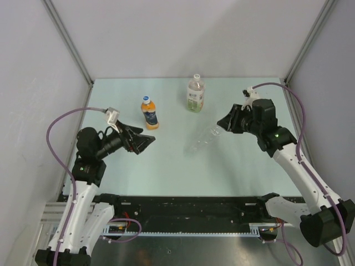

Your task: Unscrew the bottle caps

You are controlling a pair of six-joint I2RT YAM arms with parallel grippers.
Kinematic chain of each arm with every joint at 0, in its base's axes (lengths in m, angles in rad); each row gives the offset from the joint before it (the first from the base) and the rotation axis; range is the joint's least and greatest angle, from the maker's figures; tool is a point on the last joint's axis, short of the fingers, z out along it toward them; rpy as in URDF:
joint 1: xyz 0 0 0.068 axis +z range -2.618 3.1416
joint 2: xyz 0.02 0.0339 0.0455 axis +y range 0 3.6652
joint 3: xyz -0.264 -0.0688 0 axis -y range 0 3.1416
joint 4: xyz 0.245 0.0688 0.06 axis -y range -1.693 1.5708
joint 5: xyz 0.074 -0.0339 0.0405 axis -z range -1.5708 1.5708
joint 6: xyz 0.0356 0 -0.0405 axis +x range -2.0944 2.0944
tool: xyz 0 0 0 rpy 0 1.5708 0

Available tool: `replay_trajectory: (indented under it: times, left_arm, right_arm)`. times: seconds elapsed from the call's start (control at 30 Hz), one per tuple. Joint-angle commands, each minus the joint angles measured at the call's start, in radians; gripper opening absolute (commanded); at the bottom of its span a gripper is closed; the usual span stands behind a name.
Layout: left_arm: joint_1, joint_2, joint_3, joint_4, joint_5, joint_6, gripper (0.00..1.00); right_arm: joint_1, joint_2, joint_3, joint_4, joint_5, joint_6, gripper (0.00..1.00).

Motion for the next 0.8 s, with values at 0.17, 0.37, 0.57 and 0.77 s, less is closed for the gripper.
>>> replay_trajectory:
  times: [0.17, 0.37, 0.57, 0.77]
  left_arm:
    - [-0.204, 0.086, 0.092, 0.014, -0.035, 0.131, 0.99]
    - [-0.463, 0.220, 0.133, 0.009, -0.265, 0.200, 0.99]
    - [-0.651, 0.349, 0.158, 0.008, -0.518, 0.278, 0.99]
    - [-0.768, 0.462, 0.200, 0.009, -0.665, 0.333, 0.99]
  right_arm:
    - [-0.116, 0.053, 0.013, 0.159, -0.568, 0.065, 0.00]
    - [-0.136, 0.066, 0.013, 0.185, -0.678, 0.083, 0.00]
    - [-0.150, 0.073, 0.012, 0.141, -0.658, 0.075, 0.00]
    - [-0.150, 0.090, 0.013, 0.110, -0.628, 0.082, 0.00]
